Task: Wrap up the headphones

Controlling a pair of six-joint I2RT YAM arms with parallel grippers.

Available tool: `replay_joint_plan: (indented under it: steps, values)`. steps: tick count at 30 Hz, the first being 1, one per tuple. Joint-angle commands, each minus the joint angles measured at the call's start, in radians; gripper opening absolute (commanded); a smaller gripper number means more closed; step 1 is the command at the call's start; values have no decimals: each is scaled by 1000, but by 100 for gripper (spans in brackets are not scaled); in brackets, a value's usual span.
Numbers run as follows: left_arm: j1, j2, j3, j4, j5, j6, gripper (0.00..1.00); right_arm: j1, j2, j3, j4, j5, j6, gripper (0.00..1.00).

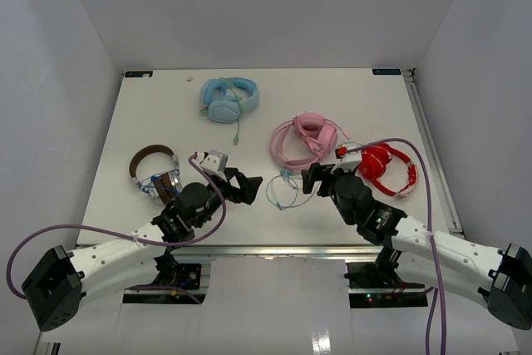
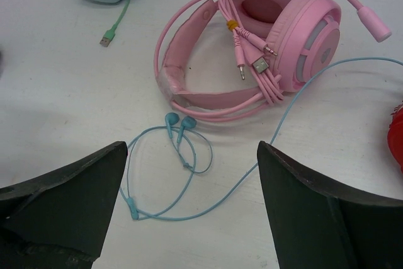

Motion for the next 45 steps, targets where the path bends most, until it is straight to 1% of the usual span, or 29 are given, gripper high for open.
replay_joint_plan:
  steps: [1,4,7,8,10,12,14,16,20,21,25,26,27,31,34,36,38,43,45]
  values:
    - [-2,-1,-6,14,6,5,98,-1,-16,53,20,52,-18,90]
    - [-3,-3,-10,14,3,3,98,-9,-13,125,-132,119,-13,90]
    - [-2,-4,-12,18,-3,0,98,-25,-16,281,-291,164,-19,92]
    - [-2,-2,-12,18,-4,1,98,-35,-17,307,-350,201,-13,92]
    - [-2,1,-12,15,-14,0,98,-88,-20,380,-418,223,-13,92]
    - [-2,5,-9,9,-28,-2,98,-191,-17,441,-538,192,-1,92]
    - [-2,10,-3,-6,-48,-5,98,-298,-23,468,-594,167,31,92]
    - [-2,9,-6,2,-46,-5,98,-381,-32,460,-600,137,23,92]
    - [-2,8,-5,-1,-32,-15,98,-610,-22,438,-619,63,35,94]
    - [-2,7,-3,-5,-32,-17,98,-643,-18,418,-622,17,55,94]
    - [-2,-4,-5,-9,-34,-20,98,-846,5,349,-619,-200,120,92]
    - [-2,-8,-5,-8,-35,-19,98,-890,9,335,-616,-229,144,92]
    - [-2,-13,-6,-9,-33,-22,98,-905,20,307,-604,-258,154,92]
    - [-2,-17,-6,-11,-32,-25,98,-936,36,268,-606,-211,217,93]
    - [-2,-12,-6,-8,-30,-25,98,-952,-28,221,-606,-134,282,99]
    - [-3,-7,-4,-9,-29,-27,98,-991,-63,198,-606,-108,314,94]
    - [-2,-4,-3,-8,-26,-28,98,-1017,-75,183,-608,-105,330,92]
    - [-2,6,-5,1,-20,-31,98,-1095,-14,188,-607,-145,326,91]
    - [-2,17,-5,3,-18,-31,98,-1144,17,192,-606,-170,324,90]
